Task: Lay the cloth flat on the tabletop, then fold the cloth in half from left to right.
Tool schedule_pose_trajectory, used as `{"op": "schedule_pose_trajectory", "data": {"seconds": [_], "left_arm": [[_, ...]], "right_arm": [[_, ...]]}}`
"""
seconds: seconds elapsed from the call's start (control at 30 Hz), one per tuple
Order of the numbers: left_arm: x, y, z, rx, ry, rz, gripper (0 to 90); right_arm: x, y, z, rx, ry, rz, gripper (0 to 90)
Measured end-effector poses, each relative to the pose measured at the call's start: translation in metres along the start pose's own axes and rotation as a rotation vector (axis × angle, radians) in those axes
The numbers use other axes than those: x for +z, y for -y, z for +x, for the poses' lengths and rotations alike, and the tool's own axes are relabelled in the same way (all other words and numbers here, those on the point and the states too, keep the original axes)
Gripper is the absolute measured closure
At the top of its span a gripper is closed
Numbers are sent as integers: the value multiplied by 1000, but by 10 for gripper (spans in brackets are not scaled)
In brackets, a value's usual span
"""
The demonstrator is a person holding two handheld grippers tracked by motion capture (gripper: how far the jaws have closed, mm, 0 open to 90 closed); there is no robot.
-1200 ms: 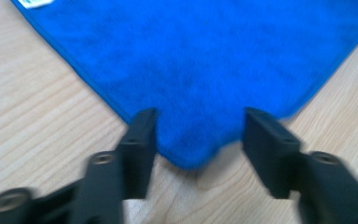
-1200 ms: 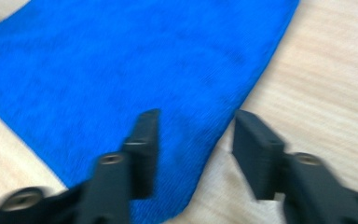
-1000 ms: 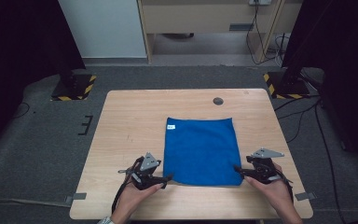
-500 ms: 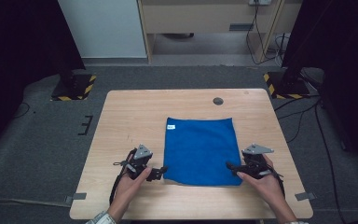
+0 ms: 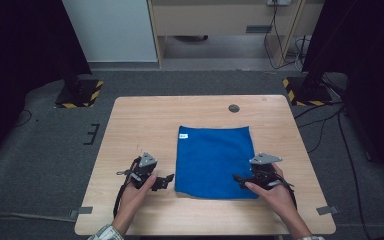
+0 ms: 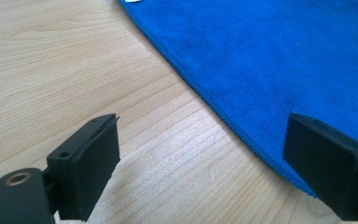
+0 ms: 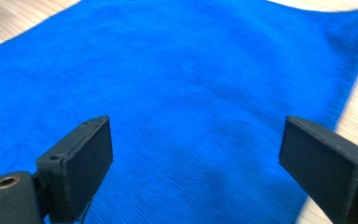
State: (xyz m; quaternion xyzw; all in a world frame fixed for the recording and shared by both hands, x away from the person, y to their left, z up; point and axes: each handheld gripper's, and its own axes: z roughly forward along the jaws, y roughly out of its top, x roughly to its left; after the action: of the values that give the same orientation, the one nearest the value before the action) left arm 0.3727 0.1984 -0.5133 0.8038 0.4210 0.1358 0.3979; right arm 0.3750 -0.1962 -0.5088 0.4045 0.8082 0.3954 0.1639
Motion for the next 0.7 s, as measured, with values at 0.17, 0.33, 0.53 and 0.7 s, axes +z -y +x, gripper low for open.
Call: {"op": "schedule_pose_trajectory", "data": {"seconds": [0.17,0.33,0.53,0.7], "left_arm": [[0,1,0,6,-5,9,101],[-1,1,3,6,-11,9,102],[-4,3,13,-18,-31,7,102],[-8,5,21,-41,-54,-5,102]], "right_arm": [[7,-7,12,-31,-26,4,113],[20,-15,24,-45,-56,20,137],[30,-29,47,-66,-111,25,202],[38,-43,77,-110,-169,22,227]]}}
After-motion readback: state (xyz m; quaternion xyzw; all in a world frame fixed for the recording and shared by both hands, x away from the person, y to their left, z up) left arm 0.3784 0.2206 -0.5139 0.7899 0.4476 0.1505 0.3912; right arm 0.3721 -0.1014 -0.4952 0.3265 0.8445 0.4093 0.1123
